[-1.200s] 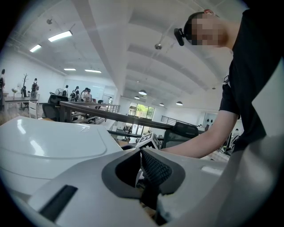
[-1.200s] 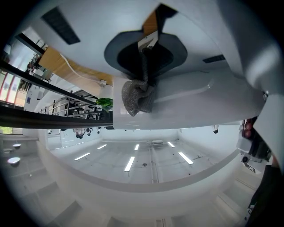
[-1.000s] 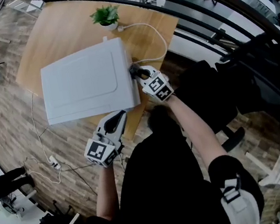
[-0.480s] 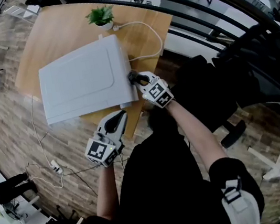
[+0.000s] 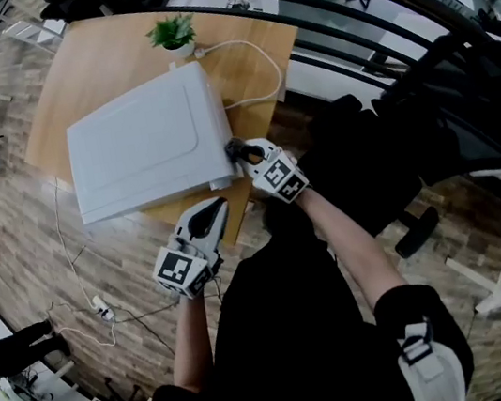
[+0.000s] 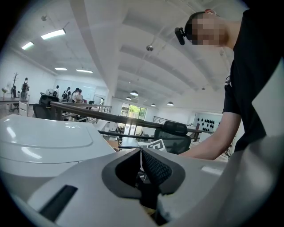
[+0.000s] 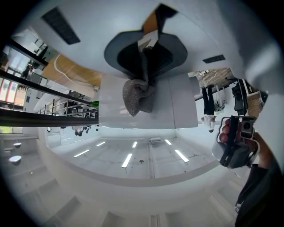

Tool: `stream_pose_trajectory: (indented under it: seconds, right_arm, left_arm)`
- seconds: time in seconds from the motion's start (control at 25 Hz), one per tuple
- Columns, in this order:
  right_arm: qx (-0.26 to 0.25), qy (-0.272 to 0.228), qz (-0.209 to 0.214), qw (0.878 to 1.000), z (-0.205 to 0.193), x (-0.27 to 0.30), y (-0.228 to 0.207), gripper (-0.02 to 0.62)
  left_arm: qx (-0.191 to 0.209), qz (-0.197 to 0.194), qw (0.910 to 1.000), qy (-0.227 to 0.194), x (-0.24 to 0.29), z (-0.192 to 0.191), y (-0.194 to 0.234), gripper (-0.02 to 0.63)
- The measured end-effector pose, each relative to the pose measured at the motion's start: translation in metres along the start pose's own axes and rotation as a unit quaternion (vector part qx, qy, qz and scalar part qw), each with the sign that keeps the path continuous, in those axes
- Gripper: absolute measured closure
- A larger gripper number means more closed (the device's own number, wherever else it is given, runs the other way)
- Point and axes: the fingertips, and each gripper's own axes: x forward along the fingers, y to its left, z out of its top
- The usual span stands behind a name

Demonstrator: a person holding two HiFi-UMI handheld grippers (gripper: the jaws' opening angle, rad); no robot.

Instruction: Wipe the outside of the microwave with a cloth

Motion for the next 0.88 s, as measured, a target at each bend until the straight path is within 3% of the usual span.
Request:
stream_pose_trajectory:
  seconds: [0.88]
  right_arm:
    - [0.013,0.012,0.007,1.0,-0.027,-0.02,0.036,0.584]
  left_arm:
    - [0.0,-0.011,0.9999,-0.001,-0.005,-0.012,-0.008,0.595]
